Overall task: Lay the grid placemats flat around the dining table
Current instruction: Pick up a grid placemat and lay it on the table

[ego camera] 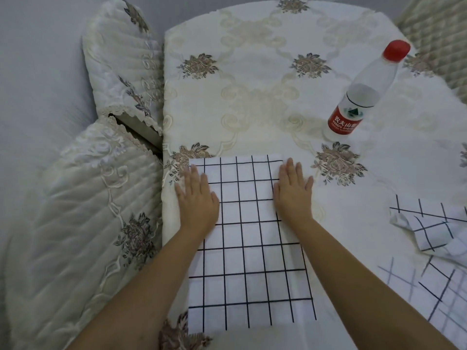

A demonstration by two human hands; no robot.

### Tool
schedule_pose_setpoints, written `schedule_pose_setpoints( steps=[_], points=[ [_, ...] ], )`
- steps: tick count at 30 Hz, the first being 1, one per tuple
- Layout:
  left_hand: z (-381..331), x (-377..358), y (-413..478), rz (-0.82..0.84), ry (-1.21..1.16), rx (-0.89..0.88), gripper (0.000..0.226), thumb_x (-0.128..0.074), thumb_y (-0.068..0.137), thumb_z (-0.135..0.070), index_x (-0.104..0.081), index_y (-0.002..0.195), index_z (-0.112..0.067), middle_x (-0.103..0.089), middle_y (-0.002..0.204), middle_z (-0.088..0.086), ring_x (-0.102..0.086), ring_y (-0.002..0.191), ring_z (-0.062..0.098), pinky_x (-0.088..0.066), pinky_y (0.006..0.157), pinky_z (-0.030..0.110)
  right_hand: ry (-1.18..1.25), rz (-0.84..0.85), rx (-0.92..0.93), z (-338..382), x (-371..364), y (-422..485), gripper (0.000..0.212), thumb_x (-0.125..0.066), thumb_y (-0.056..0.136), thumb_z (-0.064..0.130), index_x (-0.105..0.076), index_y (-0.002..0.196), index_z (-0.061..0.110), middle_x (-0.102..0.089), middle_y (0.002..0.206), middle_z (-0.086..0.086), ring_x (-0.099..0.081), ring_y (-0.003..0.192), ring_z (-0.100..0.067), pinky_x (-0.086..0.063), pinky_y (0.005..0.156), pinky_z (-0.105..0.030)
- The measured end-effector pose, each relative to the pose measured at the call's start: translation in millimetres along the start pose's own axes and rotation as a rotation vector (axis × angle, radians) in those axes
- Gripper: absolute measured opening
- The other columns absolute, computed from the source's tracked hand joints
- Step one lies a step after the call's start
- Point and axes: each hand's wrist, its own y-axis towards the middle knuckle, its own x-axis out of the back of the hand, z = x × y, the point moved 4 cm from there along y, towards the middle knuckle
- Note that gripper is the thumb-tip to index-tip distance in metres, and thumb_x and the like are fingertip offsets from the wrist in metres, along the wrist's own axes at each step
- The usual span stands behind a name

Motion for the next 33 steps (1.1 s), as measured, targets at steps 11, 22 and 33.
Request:
schedule_pose_setpoints(
  steps=[11,22,33],
  points=[
    [-17,-5,38,0.029,-0.054,-0.044,0.06,-0.013,0.09,-0.037,-0.024,0.147,-0.019,-0.017,0.156,0.003,-0.015,0.145,0.022,-0.015,0.11,0.057,-0.041,0.057,0.222,37,-12,34,0.062,-0.012,0.088,0.041,-0.029,0.145,0.023,-0.021,0.155,0.002,-0.018,0.144,-0.025,-0.015,0.113,-0.053],
    [31,13,-11,-0.134,-0.139,0.208,0.053,-0.034,0.092,-0.02,-0.032,0.139,0.005,-0.025,0.15,0.024,-0.018,0.141,0.037,-0.018,0.112,0.057,0.106,0.001,-0.234,-6,15,3,0.051,-0.027,0.098,0.013,-0.017,0.147,0.007,-0.012,0.157,-0.011,-0.009,0.145,-0.026,-0.006,0.115,-0.049],
    [11,-13,-92,0.041,-0.137,0.033,0.068,-0.003,0.084,-0.04,-0.013,0.147,-0.016,-0.002,0.153,-0.004,-0.003,0.143,0.013,-0.009,0.115,0.049,-0.074,0.13,0.007,-16,-11,-87,0.062,-0.009,0.087,0.041,-0.015,0.147,0.024,-0.007,0.155,0.006,-0.014,0.144,-0.022,-0.016,0.113,-0.053]
  ],
)
